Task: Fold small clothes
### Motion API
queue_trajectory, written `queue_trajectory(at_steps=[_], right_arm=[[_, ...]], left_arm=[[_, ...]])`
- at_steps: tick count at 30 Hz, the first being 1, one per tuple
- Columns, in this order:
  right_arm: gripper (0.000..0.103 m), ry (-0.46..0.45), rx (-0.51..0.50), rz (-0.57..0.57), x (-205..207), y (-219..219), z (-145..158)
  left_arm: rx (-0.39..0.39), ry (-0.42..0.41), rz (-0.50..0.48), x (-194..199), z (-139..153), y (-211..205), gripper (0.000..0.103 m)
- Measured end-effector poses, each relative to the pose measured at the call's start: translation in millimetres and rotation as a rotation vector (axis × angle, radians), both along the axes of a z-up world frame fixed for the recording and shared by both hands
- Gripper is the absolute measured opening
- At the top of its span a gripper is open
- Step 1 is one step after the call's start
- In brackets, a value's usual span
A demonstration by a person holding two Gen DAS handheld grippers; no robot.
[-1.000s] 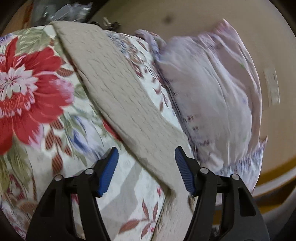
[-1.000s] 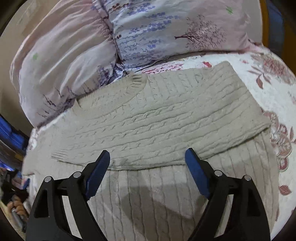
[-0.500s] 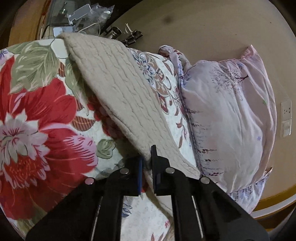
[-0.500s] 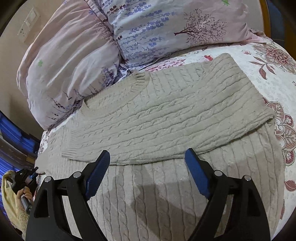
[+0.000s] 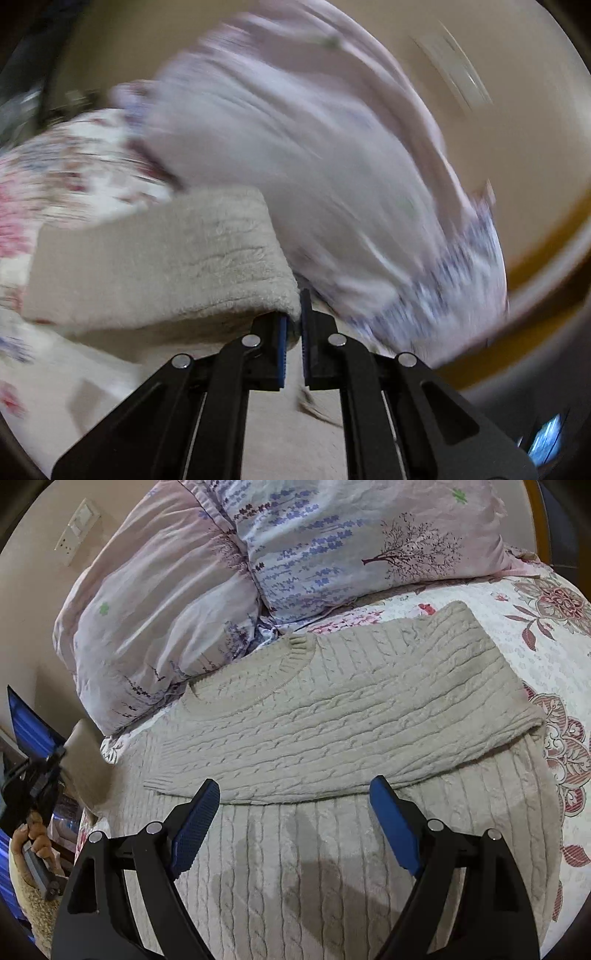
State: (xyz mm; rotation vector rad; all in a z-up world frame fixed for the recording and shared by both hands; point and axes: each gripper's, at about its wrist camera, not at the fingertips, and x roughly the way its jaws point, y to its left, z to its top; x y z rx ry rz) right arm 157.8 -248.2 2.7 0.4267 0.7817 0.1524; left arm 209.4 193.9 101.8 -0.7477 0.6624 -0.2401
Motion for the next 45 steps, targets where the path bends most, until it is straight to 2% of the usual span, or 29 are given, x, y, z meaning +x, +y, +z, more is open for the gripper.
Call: queue_trajectory(at_steps=[3, 6, 8, 10, 11, 13, 15, 18, 21, 25, 29, 32, 33, 34, 35, 36, 39, 43, 45], right_arm=[[0.085, -0.018, -0.009, 0.0, -3.7, -0.7, 4.0], [0.085, -0.029, -0.036, -0.006, -6.5, -2.2, 6.3], [0.085, -0.028, -0.056, -0.013, -8.0, -4.3, 6.7], [0.085, -0.029, -0.074, -0.008, -9.7, -5.4, 8.3], [0.085, -0.033, -0.083, -0.001, -10.2, -4.5, 9.6], [0.084, -0.058, -0.116, 0.039, -10.2, 2.9, 16.8], [0.083, -0.094, -0.14, 0.107, -9.3, 17.0, 25.9], [0.078, -0.161, -0.199, 0.255, -5.1, 54.5, 41.0], [0.069, -0.226, -0.293, 0.446, 0.3, 113.6, 50.7], [0.059, -0.259, -0.413, 0.643, 12.1, 188.1, 44.5], [0.055, -0.247, -0.55, 0.724, 28.0, 234.6, 24.7], [0.05, -0.217, -0.634, 0.727, 41.1, 251.1, 8.1], [0.034, -0.202, -0.653, 0.717, 45.9, 251.0, 2.4], [0.024, -0.185, -0.663, 0.7, 49.6, 251.2, -2.0], [0.022, -0.175, -0.638, 0.674, 54.3, 247.0, -4.1], [0.012, -0.176, -0.608, 0.668, 54.5, 241.7, -2.3], [0.006, -0.169, -0.49, 0.611, 57.7, 220.0, 9.2], [0.006, -0.218, -0.295, 0.426, 49.8, 163.7, 38.3], [0.006, -0.246, -0.183, 0.264, 39.5, 117.1, 51.6]], left_arm=[[0.049, -0.015, -0.162, 6.0, -8.5, -72.8, 0.006], [0.092, 0.018, -0.333, 11.2, -32.4, -143.2, 0.006], [0.12, 0.054, -0.4, 11.3, -46.4, -167.0, 0.008], [0.131, 0.074, -0.436, 6.3, -57.2, -175.7, 0.016], [0.125, 0.074, -0.443, 1.5, -59.3, -172.7, 0.023], [0.091, 0.067, -0.437, -8.4, -59.8, -155.9, 0.043], [0.06, 0.061, -0.395, -17.3, -58.7, -129.4, 0.048], [0.027, 0.086, -0.32, -20.2, -63.5, -92.1, 0.047], [-0.013, 0.139, -0.231, -23.3, -78.6, -55.9, 0.047], [-0.034, 0.192, -0.168, -23.0, -95.1, -34.8, 0.046], [-0.053, 0.206, -0.146, -22.7, -103.6, -25.3, 0.042], [-0.055, 0.207, -0.144, -24.0, -104.5, -23.3, 0.041], [-0.054, 0.207, -0.143, -24.4, -104.3, -24.0, 0.041], [-0.052, 0.207, -0.141, -24.0, -103.9, -25.1, 0.04], [-0.049, 0.207, -0.142, -24.0, -103.7, -25.8, 0.04], [-0.045, 0.207, -0.142, -24.2, -103.8, -25.7, 0.039], [-0.037, 0.21, -0.138, -24.9, -104.5, -25.2, 0.036], [-0.029, 0.21, -0.135, -26.4, -104.9, -26.1, 0.035], [-0.016, 0.209, -0.137, -26.3, -104.4, -27.2, 0.036]])
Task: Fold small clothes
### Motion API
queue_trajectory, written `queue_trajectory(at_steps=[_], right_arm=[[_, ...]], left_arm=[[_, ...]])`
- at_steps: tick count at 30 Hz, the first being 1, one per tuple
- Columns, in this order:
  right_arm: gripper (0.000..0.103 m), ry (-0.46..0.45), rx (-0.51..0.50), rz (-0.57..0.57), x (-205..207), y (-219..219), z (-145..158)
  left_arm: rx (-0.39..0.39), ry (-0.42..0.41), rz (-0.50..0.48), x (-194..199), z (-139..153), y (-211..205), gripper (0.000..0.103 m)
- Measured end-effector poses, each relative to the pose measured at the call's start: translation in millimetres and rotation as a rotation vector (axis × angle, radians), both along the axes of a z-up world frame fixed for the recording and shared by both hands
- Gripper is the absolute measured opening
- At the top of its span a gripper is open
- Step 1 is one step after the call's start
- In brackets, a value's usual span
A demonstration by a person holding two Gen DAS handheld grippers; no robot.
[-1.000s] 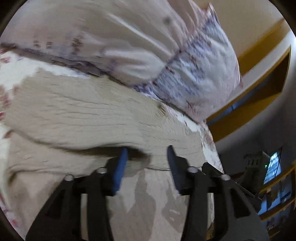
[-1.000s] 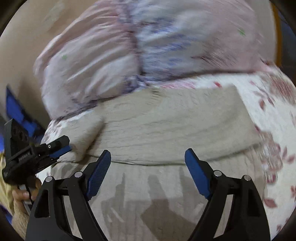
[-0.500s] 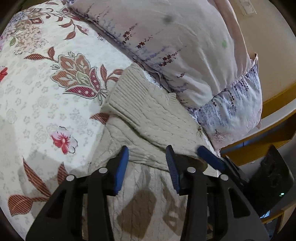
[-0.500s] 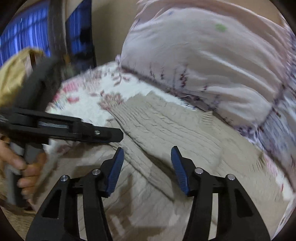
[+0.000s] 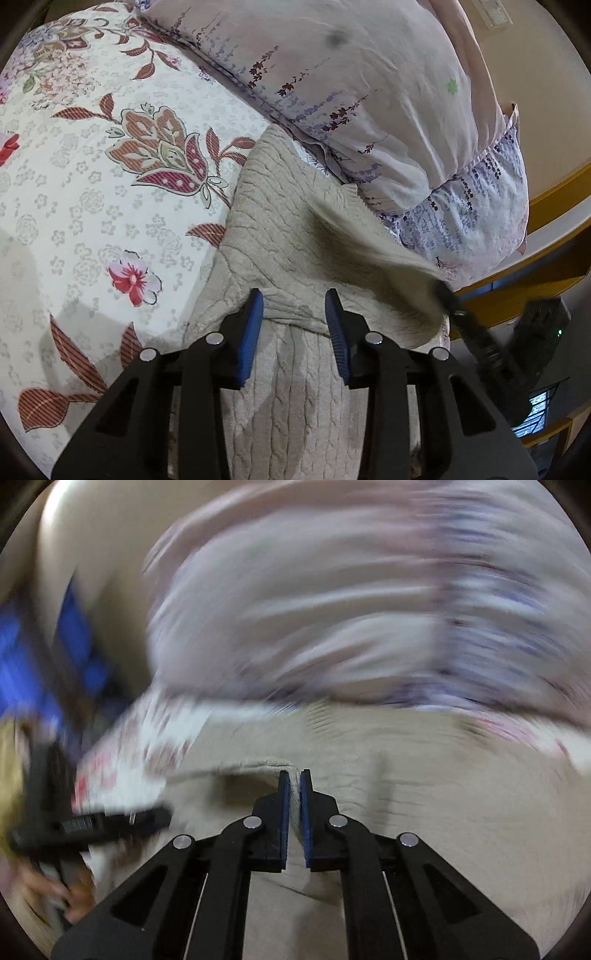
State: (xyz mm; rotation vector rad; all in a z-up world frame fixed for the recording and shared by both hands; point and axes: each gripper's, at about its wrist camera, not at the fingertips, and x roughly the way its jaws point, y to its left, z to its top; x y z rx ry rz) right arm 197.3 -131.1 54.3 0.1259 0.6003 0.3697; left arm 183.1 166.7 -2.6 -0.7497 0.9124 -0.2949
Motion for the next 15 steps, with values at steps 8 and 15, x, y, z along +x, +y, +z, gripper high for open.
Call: queue_trajectory(at_steps=[8, 15], right_arm=[[0.015, 0.261, 0.331, -0.319, -28.3, -139.6, -38.4], [0.052, 0.322, 0.588, -0.299, -29.0, -177.4, -50.9]], left_arm=[[0.031, -0.011, -0.019, 1.2, 3.0, -6.2, 0.042], [0.023, -0.009, -0.019, 2.6, 3.3, -6.4, 0.043]])
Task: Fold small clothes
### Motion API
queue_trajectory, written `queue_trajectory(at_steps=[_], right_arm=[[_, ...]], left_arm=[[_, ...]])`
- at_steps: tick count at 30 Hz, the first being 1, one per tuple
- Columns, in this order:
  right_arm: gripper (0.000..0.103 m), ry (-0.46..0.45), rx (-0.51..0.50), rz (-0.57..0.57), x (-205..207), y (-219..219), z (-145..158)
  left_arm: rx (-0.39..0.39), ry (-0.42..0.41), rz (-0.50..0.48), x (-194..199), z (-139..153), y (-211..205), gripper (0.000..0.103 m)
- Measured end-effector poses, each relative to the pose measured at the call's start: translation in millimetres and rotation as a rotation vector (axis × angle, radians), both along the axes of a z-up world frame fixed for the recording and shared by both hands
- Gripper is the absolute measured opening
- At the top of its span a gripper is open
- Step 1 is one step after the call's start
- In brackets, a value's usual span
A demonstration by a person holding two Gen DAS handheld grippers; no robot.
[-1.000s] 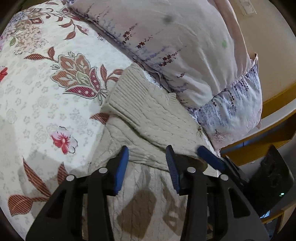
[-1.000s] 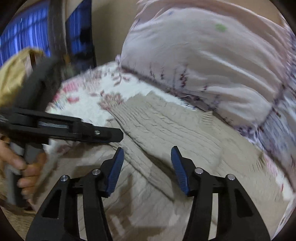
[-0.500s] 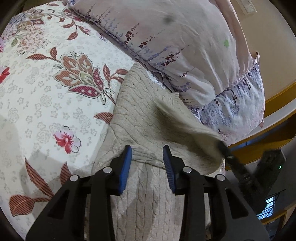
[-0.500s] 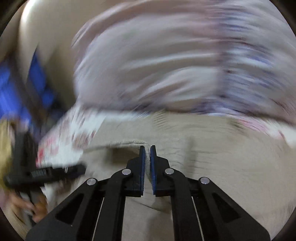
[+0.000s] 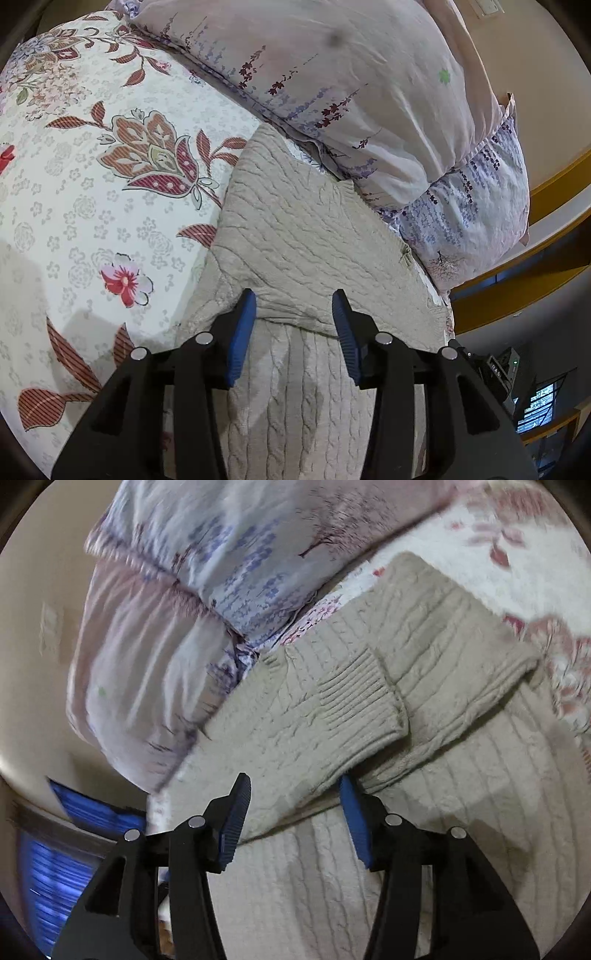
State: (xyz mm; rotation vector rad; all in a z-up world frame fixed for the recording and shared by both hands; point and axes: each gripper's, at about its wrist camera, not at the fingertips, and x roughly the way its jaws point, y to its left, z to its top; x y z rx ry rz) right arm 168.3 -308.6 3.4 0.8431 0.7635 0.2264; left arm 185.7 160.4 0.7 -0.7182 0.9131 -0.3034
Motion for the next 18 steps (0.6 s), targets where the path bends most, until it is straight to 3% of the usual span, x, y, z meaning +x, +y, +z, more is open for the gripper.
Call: queue_trajectory(at_steps=[2, 5, 6, 7, 8, 10, 12, 13, 15, 17, 18], right_arm=[[0.051, 0.014, 0.027, -0.032, 0.5, -6.9, -4.6], [0.033, 0.016, -0.015, -0.079, 6.7, -11.5, -2.8], [0.015, 0.022, -0.03, -0.082, 12.4, -11.1, -1.7], [0.008, 0.041, -0.072, -0.078, 18.7, -9.6, -0.5], [0.008, 0.033, -0.098, -0.069, 20.7, -7.4, 3.9], [0.008, -0.055, -0.151, -0.06, 16.1, -1.2, 20.2], [0.008, -0.234, -0.237, -0.048, -0.9, 10.6, 48.4], [0.008, -0.258, -0.27, -0.052, -3.8, 14.0, 53.5], [0.008, -0.202, -0.339, -0.065, -0.4, 14.7, 48.9], [0.008, -0.026, -0.364, -0.058, 15.0, 8.0, 25.7], [0.01, 0.02, -0.354, -0.056, 17.7, 5.1, 18.5]], left_arm=[[0.001, 0.001, -0.001, 0.3, -0.3, -0.2, 0.043], [0.003, -0.002, -0.001, 0.1, -1.0, 0.1, 0.044], [0.002, -0.002, 0.0, 0.2, -1.0, 0.0, 0.044], [0.002, -0.001, 0.0, 0.0, -1.0, -0.2, 0.045], [0.001, -0.002, -0.002, 0.3, -0.9, -0.4, 0.046], [0.0, -0.01, -0.013, 0.0, -0.5, -1.5, 0.052], [0.003, -0.021, -0.025, -0.2, 0.7, -3.7, 0.057], [0.006, -0.026, -0.033, -0.3, 2.0, -5.4, 0.061], [0.025, -0.034, -0.047, -2.0, 4.7, -10.0, 0.064], [0.041, -0.038, -0.061, -6.2, 8.1, -13.4, 0.065], [0.046, -0.041, -0.068, -8.7, 9.8, -14.1, 0.065]])
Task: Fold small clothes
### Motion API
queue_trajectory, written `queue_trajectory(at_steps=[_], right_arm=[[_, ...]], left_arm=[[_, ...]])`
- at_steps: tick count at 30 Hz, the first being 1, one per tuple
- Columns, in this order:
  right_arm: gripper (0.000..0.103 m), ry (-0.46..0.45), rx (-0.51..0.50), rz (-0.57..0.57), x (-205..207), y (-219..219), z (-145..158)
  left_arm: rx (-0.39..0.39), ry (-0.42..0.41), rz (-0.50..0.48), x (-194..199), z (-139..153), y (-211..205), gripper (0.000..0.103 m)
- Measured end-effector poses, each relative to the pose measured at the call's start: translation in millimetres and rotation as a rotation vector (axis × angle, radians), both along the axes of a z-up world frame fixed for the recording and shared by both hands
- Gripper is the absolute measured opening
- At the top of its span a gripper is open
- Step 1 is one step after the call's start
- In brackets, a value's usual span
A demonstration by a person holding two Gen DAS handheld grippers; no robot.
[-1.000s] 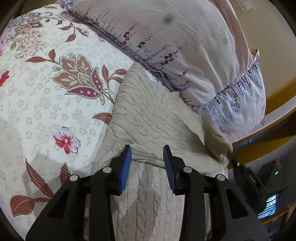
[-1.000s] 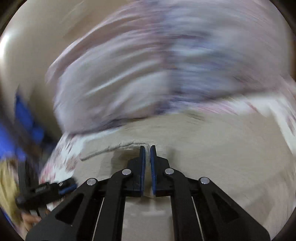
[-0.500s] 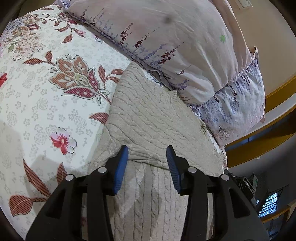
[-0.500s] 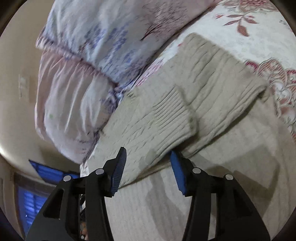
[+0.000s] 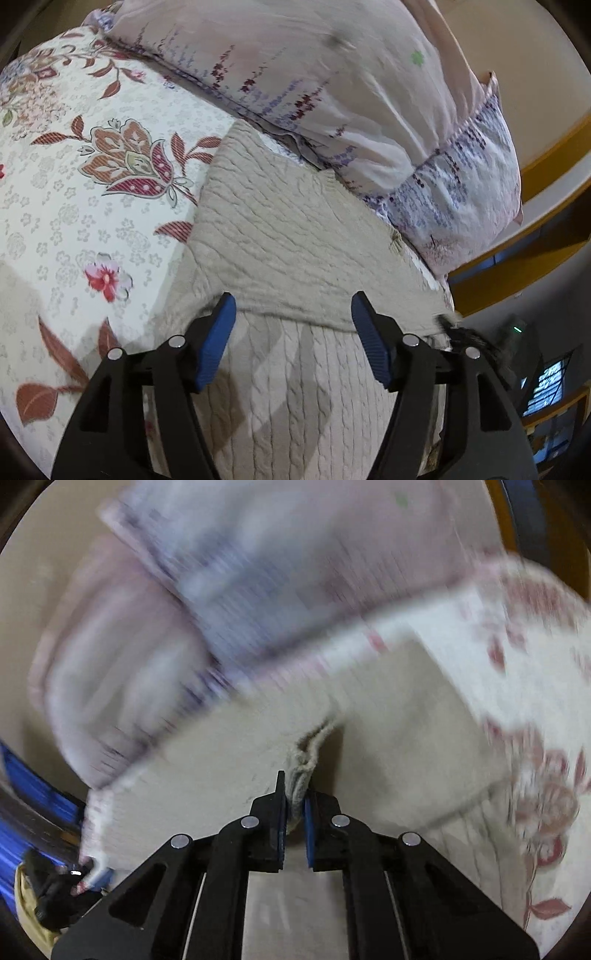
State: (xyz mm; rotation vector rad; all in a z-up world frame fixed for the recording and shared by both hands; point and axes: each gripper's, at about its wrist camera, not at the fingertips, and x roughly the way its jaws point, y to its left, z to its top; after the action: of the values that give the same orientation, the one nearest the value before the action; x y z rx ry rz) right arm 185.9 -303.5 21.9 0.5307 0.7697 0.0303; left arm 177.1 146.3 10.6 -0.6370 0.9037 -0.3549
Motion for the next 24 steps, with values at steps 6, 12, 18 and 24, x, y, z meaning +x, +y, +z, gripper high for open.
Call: queue_trajectory(at_steps=[6, 12, 18, 24], right_arm=[[0.049, -0.028, 0.031, -0.016, -36.8, -19.0, 13.0], [0.049, -0.016, 0.01, 0.029, -88.4, -47.7, 24.0], [0.049, 0.07, 0.049, 0.053, -137.4, -72.8, 12.8], [0.044, 0.129, 0.114, 0.109, -163.6, -71.9, -6.9]], left_arm=[[0.061, -0.08, -0.03, -38.5, 20.7, 11.4, 0.066], [0.055, -0.051, -0.013, -73.2, 16.1, 36.6, 0.067], [-0.02, 0.034, -0.037, -101.1, -7.3, 44.5, 0.064], [-0.086, 0.047, -0.056, -125.1, -15.0, 38.9, 0.054]])
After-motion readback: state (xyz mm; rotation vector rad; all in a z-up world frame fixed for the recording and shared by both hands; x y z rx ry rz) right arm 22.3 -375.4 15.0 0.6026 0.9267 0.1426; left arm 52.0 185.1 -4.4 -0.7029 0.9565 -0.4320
